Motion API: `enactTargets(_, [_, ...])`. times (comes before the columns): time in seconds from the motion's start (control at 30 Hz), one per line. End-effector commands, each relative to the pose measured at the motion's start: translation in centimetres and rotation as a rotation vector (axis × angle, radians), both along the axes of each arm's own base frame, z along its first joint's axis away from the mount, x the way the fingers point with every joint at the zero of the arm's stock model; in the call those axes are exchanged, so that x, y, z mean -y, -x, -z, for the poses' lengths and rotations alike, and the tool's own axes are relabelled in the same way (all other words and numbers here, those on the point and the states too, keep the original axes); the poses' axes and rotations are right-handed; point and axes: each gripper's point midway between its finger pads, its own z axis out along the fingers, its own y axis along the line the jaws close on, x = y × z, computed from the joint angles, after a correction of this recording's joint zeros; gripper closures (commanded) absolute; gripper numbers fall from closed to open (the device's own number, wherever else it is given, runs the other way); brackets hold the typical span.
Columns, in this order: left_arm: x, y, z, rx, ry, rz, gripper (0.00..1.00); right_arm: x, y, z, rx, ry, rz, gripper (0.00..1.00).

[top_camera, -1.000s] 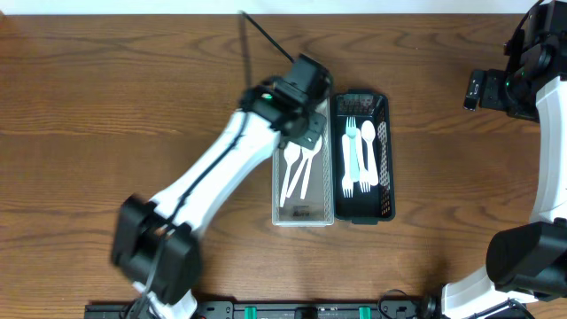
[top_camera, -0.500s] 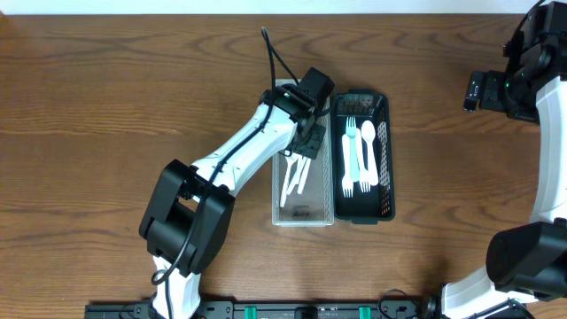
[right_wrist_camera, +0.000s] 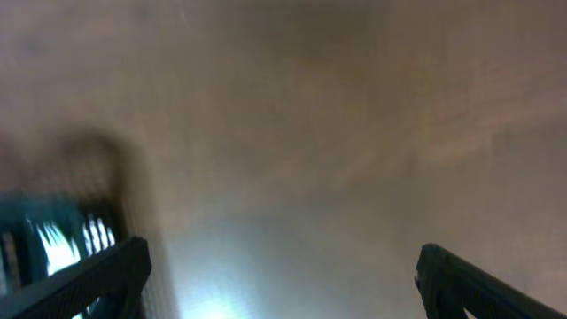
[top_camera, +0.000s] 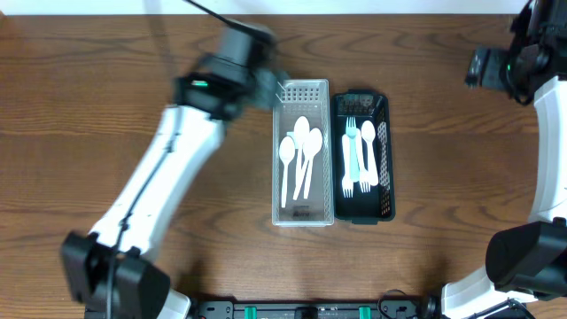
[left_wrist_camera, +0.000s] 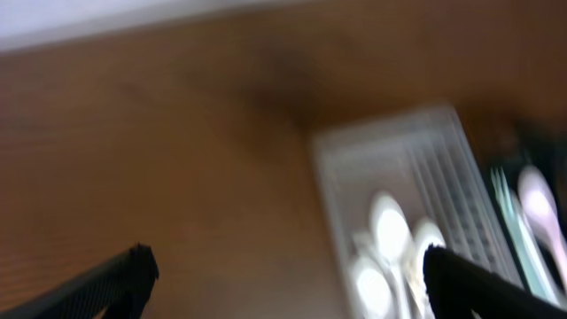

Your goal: Pack container

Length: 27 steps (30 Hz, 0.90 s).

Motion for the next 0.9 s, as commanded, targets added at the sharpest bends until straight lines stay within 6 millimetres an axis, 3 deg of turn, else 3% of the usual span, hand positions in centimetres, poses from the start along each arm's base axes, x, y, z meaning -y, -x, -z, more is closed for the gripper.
enactTargets(0.0, [-4.7,-3.3,-1.7,0.114,-0.008,-0.115,0.02,-2.5,-3.3,-2.3,0.153,-0.013,-0.055,0.01])
enactTargets(0.17, [-9.4,-7.1,-5.8,0.323,0.031,-0.219,0.02,-5.0,-7.6,-6.4,0.384,0.007,-0.122,0.01])
enactTargets(0.27, [-11.9,-6.6,-6.3,0.322,-0.031,-0.222,0.02,-5.7,-8.0,-6.8,0.404,0.014,-0.139,0.01])
enactTargets(0.37, [-12.1,-5.1,-6.6,0.307,-0.006,-0.193,0.02,-5.2,-7.7,-7.4,0.409,0.061,-0.171,0.01])
enactTargets(0.53, [-11.7,-1.2,-7.2,0.358,0.025,-0.163,0.02,-3.3,-4.4,-6.7,0.306,0.078,-0.156,0.01])
enactTargets(0.7, [-11.9,4.3,-7.3,0.546,0.054,-0.160,0.02,-1.2,0.2,-6.4,0.323,0.092,-0.099,0.01])
enactTargets(0.8, [-12.0,8.3,-7.3,0.659,0.073,-0.155,0.02,-1.5,4.1,-6.2,0.410,0.116,-0.090,0.01])
enactTargets(0.87, [-12.2,10.8,-6.1,0.658,0.083,-0.159,0.02,-2.4,6.6,-5.9,0.473,0.133,-0.102,0.01])
